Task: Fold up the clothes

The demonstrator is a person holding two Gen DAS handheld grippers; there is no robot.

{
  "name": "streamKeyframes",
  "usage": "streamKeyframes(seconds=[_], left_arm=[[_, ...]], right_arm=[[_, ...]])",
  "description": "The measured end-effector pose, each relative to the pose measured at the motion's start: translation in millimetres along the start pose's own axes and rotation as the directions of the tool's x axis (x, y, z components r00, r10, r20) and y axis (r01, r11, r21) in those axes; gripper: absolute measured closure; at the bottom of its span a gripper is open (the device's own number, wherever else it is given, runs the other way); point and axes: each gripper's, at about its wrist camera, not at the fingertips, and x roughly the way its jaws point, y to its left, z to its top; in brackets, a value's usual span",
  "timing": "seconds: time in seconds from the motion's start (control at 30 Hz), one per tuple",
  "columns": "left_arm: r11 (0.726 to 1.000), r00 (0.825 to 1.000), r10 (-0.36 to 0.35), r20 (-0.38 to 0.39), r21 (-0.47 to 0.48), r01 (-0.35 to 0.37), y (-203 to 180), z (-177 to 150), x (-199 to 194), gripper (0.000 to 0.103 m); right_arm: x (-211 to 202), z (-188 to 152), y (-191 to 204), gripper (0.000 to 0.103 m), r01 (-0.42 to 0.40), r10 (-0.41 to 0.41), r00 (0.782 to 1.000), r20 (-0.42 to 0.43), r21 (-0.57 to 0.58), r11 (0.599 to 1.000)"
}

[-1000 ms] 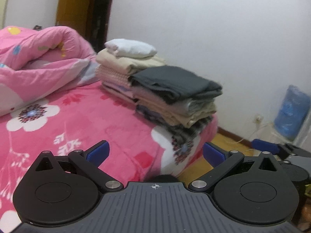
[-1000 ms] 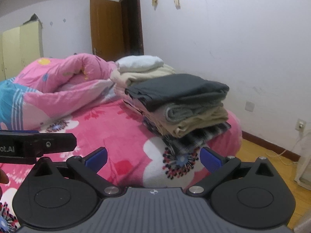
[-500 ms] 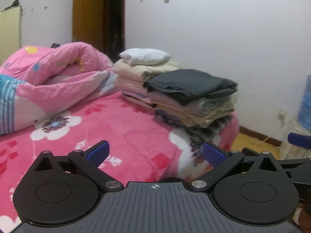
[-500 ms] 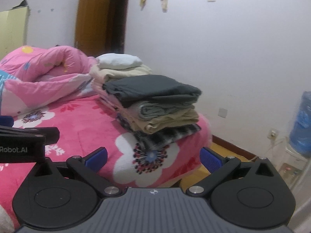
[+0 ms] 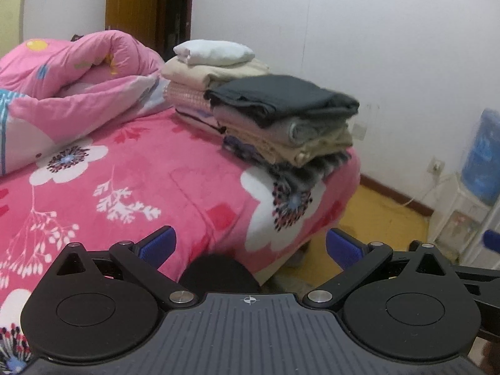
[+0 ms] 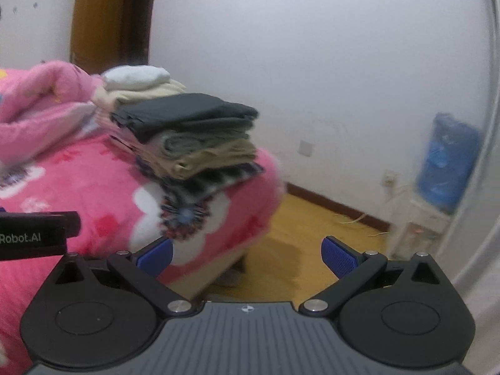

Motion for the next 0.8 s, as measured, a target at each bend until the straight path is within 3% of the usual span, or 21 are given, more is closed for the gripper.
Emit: streamKeyframes(seconds=[0.13, 0.27, 0.6, 0.8], left_arm=[[1.000, 1.000, 0.002, -0.024, -0.022, -0.002, -7, -2, -1, 0.000], [0.997, 0.997, 0.073, -0.032, -0.020, -0.074, -16, -2, -3, 0.000], [0.999, 0.999, 0.019, 0.026, -0.046, -0.018, -24, -1, -12, 0.000], [0.999, 0.997, 0.045, 0.060, -0.016, -0.044, -32, 1, -13, 0.000]], right_arm=[[-4, -3, -7, 0.000, 0.027, -0.027, 1.000, 0.002, 0.000, 1.000], [-8, -3, -16, 0.000, 0.048, -0.048, 0.999, 0.015, 0.013, 0.999], [-14, -1, -41, 0.000, 0.073, -0.075, 0.997, 0.029, 0.065, 0.995], [-16, 3, -44, 0.000, 0.067, -0.071, 0.996, 0.050, 0.072, 0.995]])
